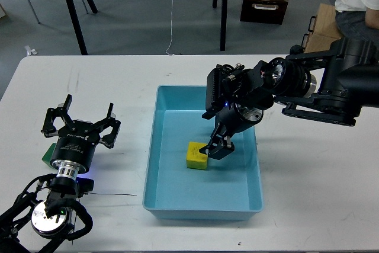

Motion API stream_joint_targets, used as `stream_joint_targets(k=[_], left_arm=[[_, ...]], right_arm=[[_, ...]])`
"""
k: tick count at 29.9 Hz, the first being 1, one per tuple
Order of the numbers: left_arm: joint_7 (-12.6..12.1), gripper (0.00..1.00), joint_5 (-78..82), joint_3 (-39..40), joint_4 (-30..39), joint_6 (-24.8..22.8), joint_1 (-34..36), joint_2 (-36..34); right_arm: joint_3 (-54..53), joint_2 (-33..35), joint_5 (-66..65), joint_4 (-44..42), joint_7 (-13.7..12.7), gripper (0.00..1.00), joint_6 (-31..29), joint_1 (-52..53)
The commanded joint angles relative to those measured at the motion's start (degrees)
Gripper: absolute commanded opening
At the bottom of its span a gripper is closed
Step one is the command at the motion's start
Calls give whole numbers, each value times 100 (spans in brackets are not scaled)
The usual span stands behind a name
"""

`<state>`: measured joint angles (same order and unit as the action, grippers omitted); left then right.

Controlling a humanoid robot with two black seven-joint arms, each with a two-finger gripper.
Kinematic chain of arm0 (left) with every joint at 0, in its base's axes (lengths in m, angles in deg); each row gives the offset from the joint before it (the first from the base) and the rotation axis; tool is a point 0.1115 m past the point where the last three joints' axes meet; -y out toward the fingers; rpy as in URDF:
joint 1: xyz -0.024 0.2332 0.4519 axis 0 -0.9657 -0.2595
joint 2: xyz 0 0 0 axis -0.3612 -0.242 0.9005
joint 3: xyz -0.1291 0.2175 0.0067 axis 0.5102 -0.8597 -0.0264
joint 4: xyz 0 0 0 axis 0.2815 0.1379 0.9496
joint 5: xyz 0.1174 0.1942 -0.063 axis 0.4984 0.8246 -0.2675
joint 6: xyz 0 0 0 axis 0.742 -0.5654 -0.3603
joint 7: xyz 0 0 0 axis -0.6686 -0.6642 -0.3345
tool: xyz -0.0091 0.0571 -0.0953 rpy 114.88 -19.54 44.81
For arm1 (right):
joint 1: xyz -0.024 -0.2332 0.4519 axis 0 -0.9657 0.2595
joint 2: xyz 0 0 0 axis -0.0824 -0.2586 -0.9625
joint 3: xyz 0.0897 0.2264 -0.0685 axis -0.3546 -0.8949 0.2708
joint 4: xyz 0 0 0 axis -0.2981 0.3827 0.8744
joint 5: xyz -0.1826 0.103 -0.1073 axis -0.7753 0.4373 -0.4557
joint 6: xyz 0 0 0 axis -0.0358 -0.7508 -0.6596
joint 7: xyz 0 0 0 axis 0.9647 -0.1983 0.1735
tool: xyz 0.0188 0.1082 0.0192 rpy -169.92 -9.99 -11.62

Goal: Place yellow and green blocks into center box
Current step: 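Open the right gripper and lift it away from the tray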

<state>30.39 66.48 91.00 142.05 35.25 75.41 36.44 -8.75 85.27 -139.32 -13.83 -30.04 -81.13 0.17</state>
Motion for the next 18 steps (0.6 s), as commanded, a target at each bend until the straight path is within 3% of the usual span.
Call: stream_joint_targets(k=[1, 7, 13, 18], left_arm=[[0, 100, 797, 65, 11, 29, 35, -430], [0, 100, 1589, -14, -6, 73, 816, -1492], [0, 100, 1992, -40, -402, 64, 1432, -2723], [0, 100, 3860, -66, -446, 38, 1915, -3181]], right_arm=[[-1399, 261, 304, -33, 0, 98, -9, -246], [-3720, 16, 1174, -33, 0, 98, -44, -826], [-4917, -406, 3053, 2, 0, 98, -18, -1397], [-5848, -390, 4102, 90, 0, 98, 9, -2354]])
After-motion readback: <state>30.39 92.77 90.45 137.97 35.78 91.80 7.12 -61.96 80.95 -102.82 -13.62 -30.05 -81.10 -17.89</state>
